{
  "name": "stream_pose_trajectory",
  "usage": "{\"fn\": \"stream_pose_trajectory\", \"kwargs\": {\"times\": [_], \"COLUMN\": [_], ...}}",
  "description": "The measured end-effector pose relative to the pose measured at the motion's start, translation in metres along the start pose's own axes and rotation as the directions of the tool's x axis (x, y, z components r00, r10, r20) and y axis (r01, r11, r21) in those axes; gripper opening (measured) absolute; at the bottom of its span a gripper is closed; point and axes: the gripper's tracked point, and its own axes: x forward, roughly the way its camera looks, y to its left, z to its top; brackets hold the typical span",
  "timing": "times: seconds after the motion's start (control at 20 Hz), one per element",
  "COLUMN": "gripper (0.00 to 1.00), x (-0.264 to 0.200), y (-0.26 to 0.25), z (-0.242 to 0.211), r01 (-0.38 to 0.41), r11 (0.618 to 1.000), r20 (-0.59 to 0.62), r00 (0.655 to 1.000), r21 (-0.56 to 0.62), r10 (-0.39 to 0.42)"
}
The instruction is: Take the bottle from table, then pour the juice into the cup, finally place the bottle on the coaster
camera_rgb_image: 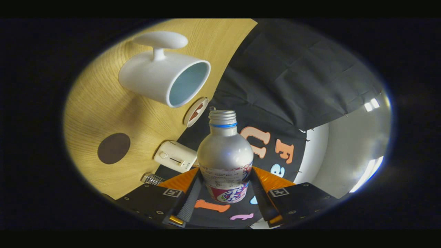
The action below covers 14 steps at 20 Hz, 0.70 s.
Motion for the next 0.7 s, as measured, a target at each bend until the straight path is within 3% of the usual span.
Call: {"fn": "stream_pose_trajectory", "kwargs": {"times": [0.25, 0.4, 0.55, 0.7], "gripper": [0.76, 0.76, 0.77, 0.77], "x": [-0.010, -0.008, -0.013, -0.014], "y": [0.011, 0.027, 0.029, 0.030], "z": [0.007, 0.002, 0.001, -0.004], "r01": [-0.015, -0.061, -0.078, -0.082], "r11": [0.998, 0.974, 0.912, 0.803], "r20": [-0.005, -0.023, -0.033, -0.035], "r00": [1.000, 0.997, 0.994, 0.991], "r21": [0.061, 0.216, 0.404, 0.591], "r10": [0.016, 0.068, 0.100, 0.128]}}
